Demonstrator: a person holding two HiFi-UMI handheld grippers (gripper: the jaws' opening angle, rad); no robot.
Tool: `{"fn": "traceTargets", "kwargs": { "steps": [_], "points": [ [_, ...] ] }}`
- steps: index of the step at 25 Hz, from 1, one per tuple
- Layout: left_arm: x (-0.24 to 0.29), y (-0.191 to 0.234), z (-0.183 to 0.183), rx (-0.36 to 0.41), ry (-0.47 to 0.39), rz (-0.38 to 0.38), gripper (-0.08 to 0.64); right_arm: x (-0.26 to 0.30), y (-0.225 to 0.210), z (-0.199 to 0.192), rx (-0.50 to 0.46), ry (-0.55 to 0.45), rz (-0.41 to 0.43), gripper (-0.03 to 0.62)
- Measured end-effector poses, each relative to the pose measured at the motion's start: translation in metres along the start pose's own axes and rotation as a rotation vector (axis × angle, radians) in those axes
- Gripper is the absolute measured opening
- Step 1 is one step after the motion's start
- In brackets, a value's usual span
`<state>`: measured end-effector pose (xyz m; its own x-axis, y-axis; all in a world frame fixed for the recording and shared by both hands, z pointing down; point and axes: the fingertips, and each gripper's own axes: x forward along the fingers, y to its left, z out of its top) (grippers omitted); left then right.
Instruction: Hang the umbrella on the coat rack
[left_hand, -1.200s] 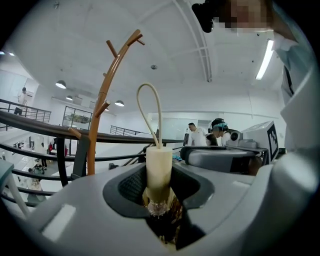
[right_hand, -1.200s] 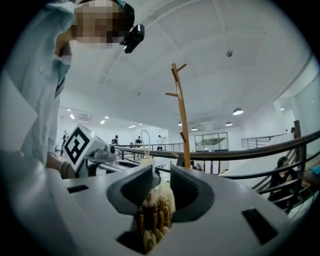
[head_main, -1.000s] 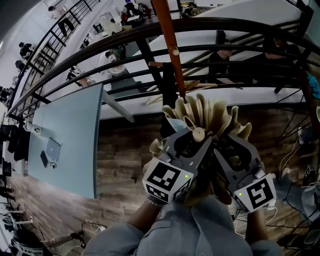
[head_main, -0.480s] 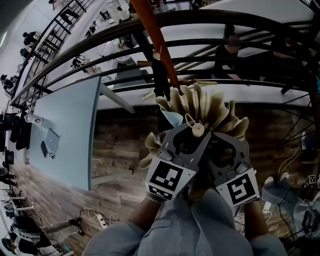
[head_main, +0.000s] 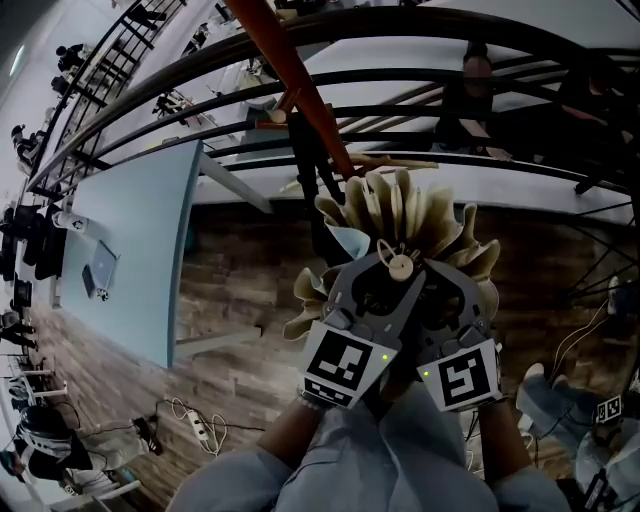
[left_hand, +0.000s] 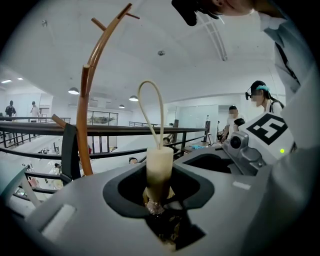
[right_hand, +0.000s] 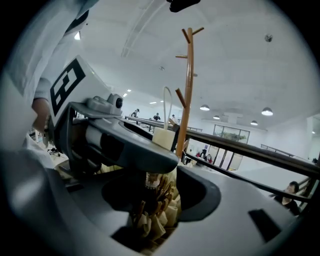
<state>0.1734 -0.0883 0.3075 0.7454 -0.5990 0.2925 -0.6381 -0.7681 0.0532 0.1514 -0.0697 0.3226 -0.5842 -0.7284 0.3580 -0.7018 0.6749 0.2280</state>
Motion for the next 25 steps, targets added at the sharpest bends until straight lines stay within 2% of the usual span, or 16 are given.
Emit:
{"fn": "traceTargets", "kwargs": {
  "steps": [11, 18, 25],
  "points": [
    [0.036, 0.001, -0.022, -0.03, 0.02, -0.001, 0.138, 0.01, -0.021, -0.035, 0.016, 0.02, -0.014, 0.17],
    [0.064, 0.009, -0.048, -0.048, 0.033, -0.043, 0.138, 0.029, -0.031, -0.067, 0.021, 0.069, -0.033, 0.17],
    [0.089, 0.021, -0.079, -0.059, 0.052, -0.075, 0.138, 0.052, -0.038, -0.102, 0.08, 0.094, -0.079, 0.17]
  ]
}}
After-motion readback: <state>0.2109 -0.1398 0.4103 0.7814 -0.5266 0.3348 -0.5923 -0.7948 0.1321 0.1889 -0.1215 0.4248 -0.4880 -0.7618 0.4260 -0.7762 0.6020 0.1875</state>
